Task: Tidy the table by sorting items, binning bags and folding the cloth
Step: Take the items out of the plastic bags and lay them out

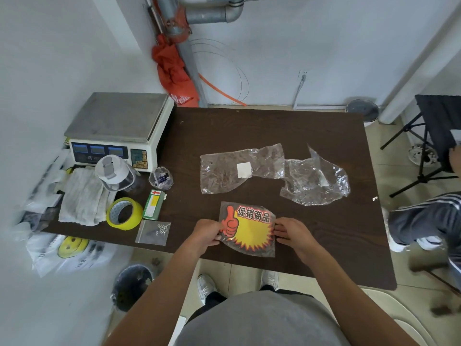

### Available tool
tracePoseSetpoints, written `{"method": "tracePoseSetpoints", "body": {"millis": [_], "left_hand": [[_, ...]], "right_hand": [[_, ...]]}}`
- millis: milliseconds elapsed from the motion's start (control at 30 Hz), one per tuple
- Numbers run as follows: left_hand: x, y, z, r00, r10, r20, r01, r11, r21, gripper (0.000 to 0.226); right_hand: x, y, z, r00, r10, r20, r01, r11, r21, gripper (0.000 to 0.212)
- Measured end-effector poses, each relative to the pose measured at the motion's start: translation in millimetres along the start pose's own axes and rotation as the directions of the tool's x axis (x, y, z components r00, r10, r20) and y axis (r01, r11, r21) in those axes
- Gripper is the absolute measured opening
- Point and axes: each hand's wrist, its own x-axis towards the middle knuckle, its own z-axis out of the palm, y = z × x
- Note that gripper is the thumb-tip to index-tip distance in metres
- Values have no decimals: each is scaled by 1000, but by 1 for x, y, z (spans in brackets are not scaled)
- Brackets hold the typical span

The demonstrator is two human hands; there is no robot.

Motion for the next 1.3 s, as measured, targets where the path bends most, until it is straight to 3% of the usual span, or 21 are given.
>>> {"method": "tracePoseSetpoints", "body": {"millis": [200,367,533,667,767,1033,1300], "left_hand": [[-3,4,3,987,156,-24,-158,968,-197,12],[-15,12,-6,966,255,-37,-256,930,-265,8],[-15,31,-21,959,275,-67,-282,901,-330,7],[-14,45,-35,962,256,-91,-269,857,-440,7],[-9,50,-47,968,237,-88,-248,828,-503,7],[11,73,-86,990,142,-15,-106,661,-743,15],[36,100,-114,973,180,144,-33,726,-687,12]], "right_hand": [[3,-10,-6,996,-39,85,45,996,-72,11],[12,-20,-3,993,-77,94,92,982,-163,23],[15,-44,10,982,-157,107,180,949,-258,28],[11,-63,25,950,-253,184,300,902,-311,18],[10,-76,43,931,-270,247,334,902,-273,7],[20,-114,101,947,-265,183,274,961,-29,16],[55,-162,181,965,-254,60,251,967,53,8]]}}
